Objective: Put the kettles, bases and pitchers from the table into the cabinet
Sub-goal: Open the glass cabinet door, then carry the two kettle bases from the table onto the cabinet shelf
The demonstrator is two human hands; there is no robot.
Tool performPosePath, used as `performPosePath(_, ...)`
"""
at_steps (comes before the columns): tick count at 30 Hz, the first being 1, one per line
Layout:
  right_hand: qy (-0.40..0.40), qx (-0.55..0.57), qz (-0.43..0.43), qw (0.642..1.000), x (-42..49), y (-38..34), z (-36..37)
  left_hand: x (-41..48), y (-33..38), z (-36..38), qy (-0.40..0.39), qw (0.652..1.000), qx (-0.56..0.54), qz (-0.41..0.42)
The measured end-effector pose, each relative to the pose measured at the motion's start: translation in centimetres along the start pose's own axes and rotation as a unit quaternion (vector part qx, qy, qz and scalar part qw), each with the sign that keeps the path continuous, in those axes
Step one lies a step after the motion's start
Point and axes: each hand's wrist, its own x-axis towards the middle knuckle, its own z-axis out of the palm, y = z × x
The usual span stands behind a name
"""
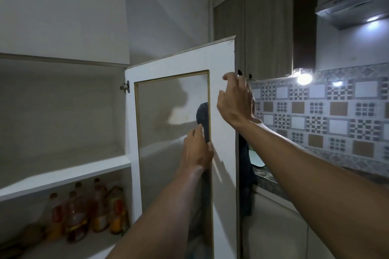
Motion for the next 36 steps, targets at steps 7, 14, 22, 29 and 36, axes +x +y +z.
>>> performPosePath(7, -0.222, -0.018, -0.007, 0.975, -6.6, -7.6, 3.9, -2.8, -8.0, -8.8, 0.03, 0.993, 0.106, -0.05)
performPosePath(14, -0.317, 0.065, -0.045, 0.945, -14.5, -18.7, 11.4, -6.8, -18.3, -20.5, 0.061, 0.956, 0.259, -0.121)
performPosePath(22, -0.425, 0.182, -0.143, 0.875, -21.9, -35.1, 22.9, -12.5, -30.4, -33.4, 0.124, 0.88, 0.353, -0.291)
performPosePath(29, -0.491, 0.301, -0.264, 0.774, -29.5, -50.4, 31.5, -18.8, -39.6, -42.7, 0.194, 0.78, 0.405, -0.436)
performPosePath(36, -0.542, 0.379, -0.403, 0.633, -37.7, -61.8, 35.9, -26.3, -45.1, -46.6, 0.28, 0.623, 0.414, -0.601)
